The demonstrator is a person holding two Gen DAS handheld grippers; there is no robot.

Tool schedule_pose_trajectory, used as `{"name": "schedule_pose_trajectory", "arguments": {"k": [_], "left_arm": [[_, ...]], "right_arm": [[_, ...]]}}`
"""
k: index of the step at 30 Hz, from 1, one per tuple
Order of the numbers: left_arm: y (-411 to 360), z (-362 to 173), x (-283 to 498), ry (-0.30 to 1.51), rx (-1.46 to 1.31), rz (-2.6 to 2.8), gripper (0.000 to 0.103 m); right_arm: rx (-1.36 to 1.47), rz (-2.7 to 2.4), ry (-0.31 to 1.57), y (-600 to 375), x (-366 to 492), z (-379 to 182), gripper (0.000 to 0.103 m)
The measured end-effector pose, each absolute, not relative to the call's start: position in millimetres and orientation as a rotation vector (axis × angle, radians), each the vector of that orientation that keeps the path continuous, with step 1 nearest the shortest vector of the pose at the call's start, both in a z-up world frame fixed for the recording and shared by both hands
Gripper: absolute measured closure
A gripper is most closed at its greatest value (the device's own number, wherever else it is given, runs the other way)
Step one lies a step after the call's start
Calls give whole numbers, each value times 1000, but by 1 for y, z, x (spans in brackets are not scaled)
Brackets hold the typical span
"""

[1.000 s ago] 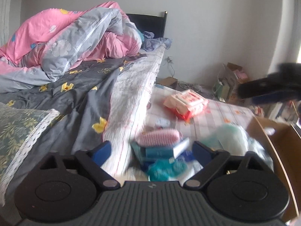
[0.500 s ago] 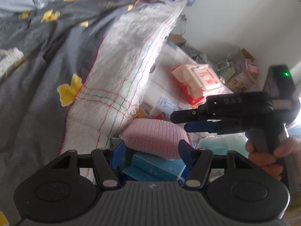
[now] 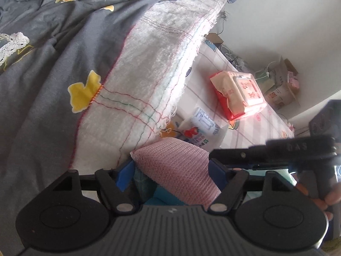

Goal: Organize soft objects
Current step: 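Reach the right tool into the pile and grasp the pink mesh pad, then carry the pink mesh pad into the cardboard box and open the right tool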

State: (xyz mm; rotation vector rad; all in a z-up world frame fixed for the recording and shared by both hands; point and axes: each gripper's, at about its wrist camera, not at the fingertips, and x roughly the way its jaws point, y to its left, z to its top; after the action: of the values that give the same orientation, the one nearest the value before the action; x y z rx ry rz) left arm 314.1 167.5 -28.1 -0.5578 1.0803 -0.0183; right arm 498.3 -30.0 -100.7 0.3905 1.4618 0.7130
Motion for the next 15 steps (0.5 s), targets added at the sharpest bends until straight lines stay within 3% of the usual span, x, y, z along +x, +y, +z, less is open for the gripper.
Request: {"name": "schedule_pose_trajectory", "arguments": {"k": [15], "left_arm": [[164,4,289,973,-495,25,51]], "right_arm": [[453,776,1432,-41,471,-79,81]]}}
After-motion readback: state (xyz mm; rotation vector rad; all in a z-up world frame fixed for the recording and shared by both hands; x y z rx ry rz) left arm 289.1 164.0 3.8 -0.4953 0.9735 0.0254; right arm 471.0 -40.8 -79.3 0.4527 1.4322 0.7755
